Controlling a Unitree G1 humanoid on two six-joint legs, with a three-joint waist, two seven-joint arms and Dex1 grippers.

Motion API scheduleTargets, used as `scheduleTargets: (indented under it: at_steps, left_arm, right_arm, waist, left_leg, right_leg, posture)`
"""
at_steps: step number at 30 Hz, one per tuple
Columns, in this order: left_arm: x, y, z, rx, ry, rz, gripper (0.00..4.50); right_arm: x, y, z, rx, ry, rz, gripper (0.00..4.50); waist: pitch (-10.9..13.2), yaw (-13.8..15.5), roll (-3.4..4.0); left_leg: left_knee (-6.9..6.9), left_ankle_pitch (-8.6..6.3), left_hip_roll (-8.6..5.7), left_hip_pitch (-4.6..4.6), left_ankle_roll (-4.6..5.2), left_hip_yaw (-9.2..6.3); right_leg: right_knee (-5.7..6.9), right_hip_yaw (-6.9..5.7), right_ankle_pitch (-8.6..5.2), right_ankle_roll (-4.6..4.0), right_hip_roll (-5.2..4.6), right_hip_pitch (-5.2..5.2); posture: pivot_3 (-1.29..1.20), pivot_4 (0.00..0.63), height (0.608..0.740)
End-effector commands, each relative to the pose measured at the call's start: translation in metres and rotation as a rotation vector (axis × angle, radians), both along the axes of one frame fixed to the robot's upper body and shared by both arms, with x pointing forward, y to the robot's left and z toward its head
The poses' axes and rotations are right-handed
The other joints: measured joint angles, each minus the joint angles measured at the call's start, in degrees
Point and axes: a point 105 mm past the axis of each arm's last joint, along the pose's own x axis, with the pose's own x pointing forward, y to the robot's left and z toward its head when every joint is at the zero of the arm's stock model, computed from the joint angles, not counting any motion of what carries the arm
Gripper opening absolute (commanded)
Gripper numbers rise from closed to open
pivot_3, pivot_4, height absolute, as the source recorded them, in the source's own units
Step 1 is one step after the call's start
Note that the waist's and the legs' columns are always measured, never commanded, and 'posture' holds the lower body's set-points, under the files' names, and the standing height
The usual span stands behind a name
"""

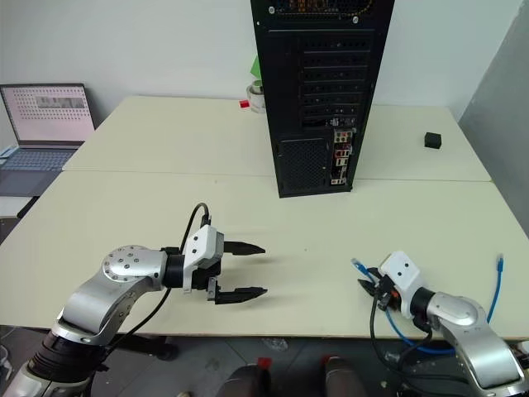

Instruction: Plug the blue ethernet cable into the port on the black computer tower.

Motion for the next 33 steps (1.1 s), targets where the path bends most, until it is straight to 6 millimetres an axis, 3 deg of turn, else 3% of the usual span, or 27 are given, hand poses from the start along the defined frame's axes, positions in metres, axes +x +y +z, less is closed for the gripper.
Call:
scheduleTargets:
  at_steps: [1,4,8,15,24,33]
  left_arm:
    - [0.004,-0.005,0.004,-0.013,-0.034,-0.001,4.50]
    - [0.012,-0.008,0.001,-0.021,-0.024,0.024,4.50]
    - [0.016,-0.017,-0.006,-0.002,-0.019,-0.035,4.50]
    - [0.020,-0.033,-0.007,0.028,-0.028,-0.149,4.50]
    - [0.019,-0.039,-0.010,0.031,-0.032,-0.201,4.50]
    - [0.019,-0.038,-0.016,0.051,-0.044,-0.210,2.59]
  right_arm:
    - [0.006,-0.007,0.002,-0.044,-0.001,-0.002,0.57]
    - [0.012,0.002,0.010,-0.035,-0.027,0.038,0.05]
    - [0.011,0.043,0.022,-0.040,-0.052,0.237,0.02]
    - [0.002,0.093,0.037,-0.033,-0.049,0.505,0.02]
    - [0.002,0.107,0.043,-0.049,-0.049,0.586,0.01]
    - [0.003,0.110,0.047,-0.051,-0.057,0.595,0.01]
  waist:
    - [0.0,0.0,0.00]
    - [0.0,0.0,0.00]
    - [0.0,-0.2,0.00]
    - [0.0,-0.1,0.00]
    - [0.0,-0.1,0.00]
    - [0.0,-0.1,0.00]
  left_leg:
    - [0.00,0.00,0.00,0.00,0.00,-0.01]
    - [0.02,0.00,-0.01,0.00,0.00,0.01]
    - [0.01,0.00,0.01,0.00,0.00,0.00]
    - [0.06,0.00,-0.02,-0.08,0.00,-0.10]
    - [0.07,0.00,-0.03,-0.09,0.00,-0.48]
    - [0.07,0.00,-0.03,-0.08,0.00,-0.50]
  right_leg:
    - [0.00,-0.01,0.00,0.00,0.00,0.00]
    - [0.01,0.01,0.00,0.00,0.00,0.00]
    - [0.04,0.00,0.00,-0.01,0.03,-0.02]
    - [0.03,-0.07,0.01,-0.01,0.04,-0.04]
    - [0.04,-0.12,0.01,-0.02,0.02,-0.04]
    - [0.04,-0.12,0.01,-0.02,0.01,-0.04]
  posture:
    - [0.00,0.150,0.740]
    - [0.00,0.150,0.740]
    - [0.00,0.150,0.740]
    - [0.00,0.150,0.740]
    - [0.00,0.150,0.740]
    - [0.00,0.150,0.740]
